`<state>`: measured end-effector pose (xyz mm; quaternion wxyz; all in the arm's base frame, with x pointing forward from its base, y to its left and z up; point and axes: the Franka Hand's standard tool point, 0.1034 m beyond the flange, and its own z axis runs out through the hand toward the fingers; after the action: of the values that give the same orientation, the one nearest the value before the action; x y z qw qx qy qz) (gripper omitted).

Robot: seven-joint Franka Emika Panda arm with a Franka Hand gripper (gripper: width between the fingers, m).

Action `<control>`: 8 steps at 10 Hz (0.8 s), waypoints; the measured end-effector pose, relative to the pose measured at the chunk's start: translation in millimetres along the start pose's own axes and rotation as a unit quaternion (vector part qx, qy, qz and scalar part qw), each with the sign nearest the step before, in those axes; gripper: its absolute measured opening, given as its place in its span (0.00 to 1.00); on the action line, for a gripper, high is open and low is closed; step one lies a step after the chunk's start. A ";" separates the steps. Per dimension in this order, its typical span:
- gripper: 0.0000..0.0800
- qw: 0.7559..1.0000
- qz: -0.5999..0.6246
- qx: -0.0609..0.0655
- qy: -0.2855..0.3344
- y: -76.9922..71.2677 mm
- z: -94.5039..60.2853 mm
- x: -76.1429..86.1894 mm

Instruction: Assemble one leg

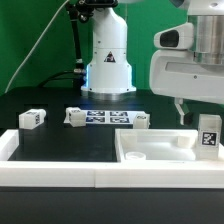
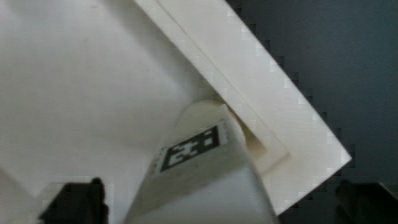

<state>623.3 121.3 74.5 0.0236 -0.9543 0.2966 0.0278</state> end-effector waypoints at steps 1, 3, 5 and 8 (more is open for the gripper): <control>0.81 1.000 -0.031 0.001 0.001 0.0 -0.2 0.7; 0.81 0.991 -0.132 0.003 0.006 -0.3 -0.6 2.8; 0.81 0.983 -0.186 0.002 0.006 0.2 -0.7 3.4; 0.36 0.984 -0.178 0.002 0.006 0.5 -0.8 3.7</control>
Offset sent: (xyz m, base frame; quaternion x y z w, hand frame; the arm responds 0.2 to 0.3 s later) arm -0.0021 0.0082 0.0032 0.0074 -0.0051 -0.1352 0.9908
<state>626.1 118.7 75.0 0.0283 -0.9920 0.1221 0.0164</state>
